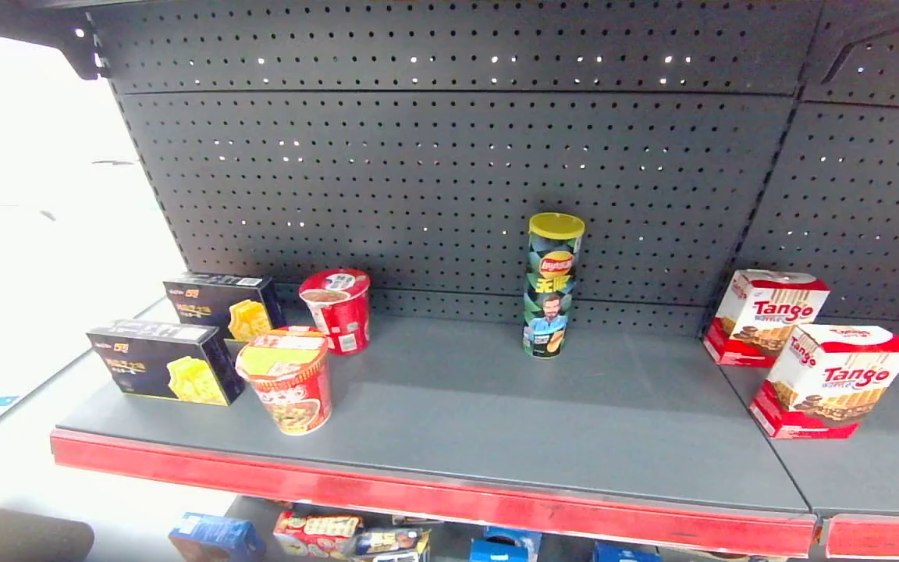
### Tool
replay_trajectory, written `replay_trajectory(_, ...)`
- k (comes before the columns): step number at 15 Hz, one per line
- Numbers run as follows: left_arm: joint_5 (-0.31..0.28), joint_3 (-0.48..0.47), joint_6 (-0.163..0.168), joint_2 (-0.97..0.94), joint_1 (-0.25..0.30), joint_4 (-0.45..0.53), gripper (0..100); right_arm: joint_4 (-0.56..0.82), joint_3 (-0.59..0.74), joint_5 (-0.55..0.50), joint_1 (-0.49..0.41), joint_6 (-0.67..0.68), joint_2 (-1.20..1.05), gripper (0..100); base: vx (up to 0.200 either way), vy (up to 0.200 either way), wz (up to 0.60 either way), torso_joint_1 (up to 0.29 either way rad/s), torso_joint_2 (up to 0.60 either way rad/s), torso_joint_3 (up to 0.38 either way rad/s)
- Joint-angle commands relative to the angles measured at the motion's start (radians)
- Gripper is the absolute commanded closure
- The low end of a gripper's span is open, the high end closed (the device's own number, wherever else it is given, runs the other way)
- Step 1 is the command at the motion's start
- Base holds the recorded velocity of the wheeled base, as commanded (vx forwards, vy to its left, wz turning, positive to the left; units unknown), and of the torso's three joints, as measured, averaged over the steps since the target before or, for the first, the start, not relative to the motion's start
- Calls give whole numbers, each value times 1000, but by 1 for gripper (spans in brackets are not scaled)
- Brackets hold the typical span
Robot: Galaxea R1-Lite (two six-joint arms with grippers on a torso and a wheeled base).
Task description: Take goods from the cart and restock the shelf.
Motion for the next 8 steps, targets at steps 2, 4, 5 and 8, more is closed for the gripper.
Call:
replay_trajectory(2,0,2,0,1,1,0,0,0,0,0,1,0,1,0,0,0,600,-5,0,2)
replay_trajectory(4,2,0,0,1,1,0,0,0,0,0,1,0,1,0,0,0,600,15,7,2)
replay_trajectory(5,3,0,0,1,1,0,0,0,0,0,1,0,1,0,0,0,600,2,2,2)
replay_trajectory(8,3,0,0,1,1,0,0,0,0,0,1,0,1,0,0,0,600,2,2,2)
